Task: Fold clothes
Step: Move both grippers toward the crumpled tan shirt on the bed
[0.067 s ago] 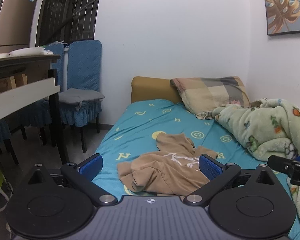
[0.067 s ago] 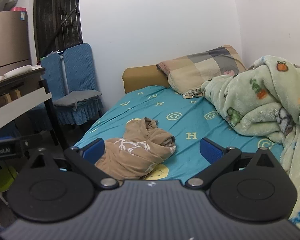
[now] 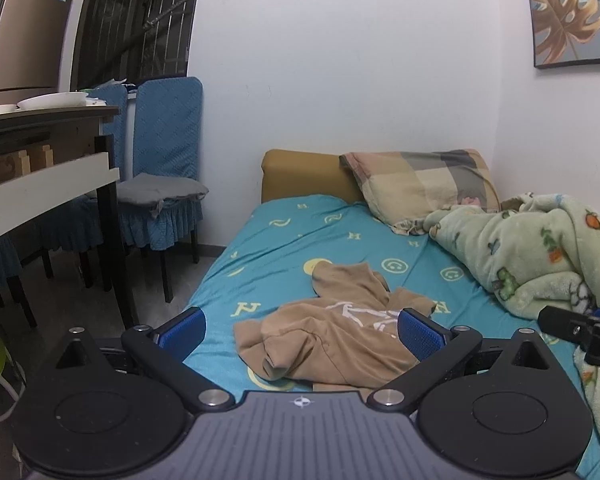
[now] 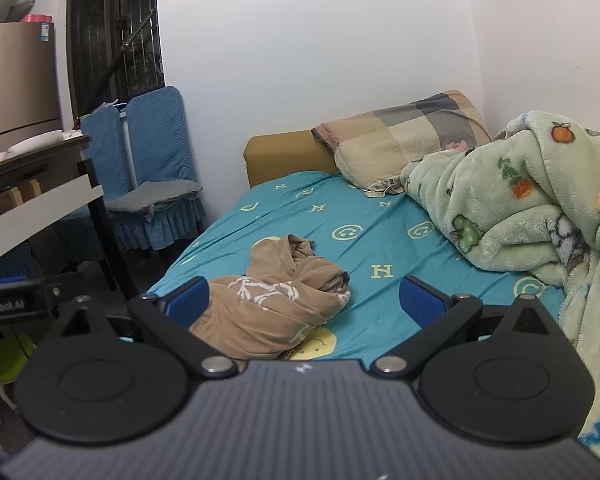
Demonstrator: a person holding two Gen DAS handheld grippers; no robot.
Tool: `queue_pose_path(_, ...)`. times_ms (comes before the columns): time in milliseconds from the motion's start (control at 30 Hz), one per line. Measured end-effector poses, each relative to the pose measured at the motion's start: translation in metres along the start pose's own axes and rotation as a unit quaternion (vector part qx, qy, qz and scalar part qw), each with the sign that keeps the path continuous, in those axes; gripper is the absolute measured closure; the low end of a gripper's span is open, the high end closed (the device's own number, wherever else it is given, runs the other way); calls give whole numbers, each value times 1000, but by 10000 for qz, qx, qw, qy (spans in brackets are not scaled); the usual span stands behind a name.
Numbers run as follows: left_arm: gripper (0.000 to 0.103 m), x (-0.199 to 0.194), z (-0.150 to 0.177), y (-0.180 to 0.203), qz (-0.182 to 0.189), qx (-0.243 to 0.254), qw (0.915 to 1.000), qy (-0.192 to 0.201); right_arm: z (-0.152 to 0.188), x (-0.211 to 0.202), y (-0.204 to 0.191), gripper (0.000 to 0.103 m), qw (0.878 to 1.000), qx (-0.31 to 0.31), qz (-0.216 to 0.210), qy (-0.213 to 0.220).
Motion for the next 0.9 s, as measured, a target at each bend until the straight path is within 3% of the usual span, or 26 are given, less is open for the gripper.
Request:
queue_pose_path(700,0,11,12,2,-95,158,9998,-95,3,-6,5,0,9999,102,-20,-54)
queue_pose_path(900,0,20,11,0,-52,80,9996,-277,2,-7,8,0,9997,232,4,-95)
Point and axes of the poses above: each gripper's, at about its wrist camera, not at the fingertips, and x roughly the way its jaws point, y to its right, z to its underside, the point moved 1 cm from there along x, roughly the way its jaws point, and after that the axes turned 12 degrees about -y, right-handed, at the moved point
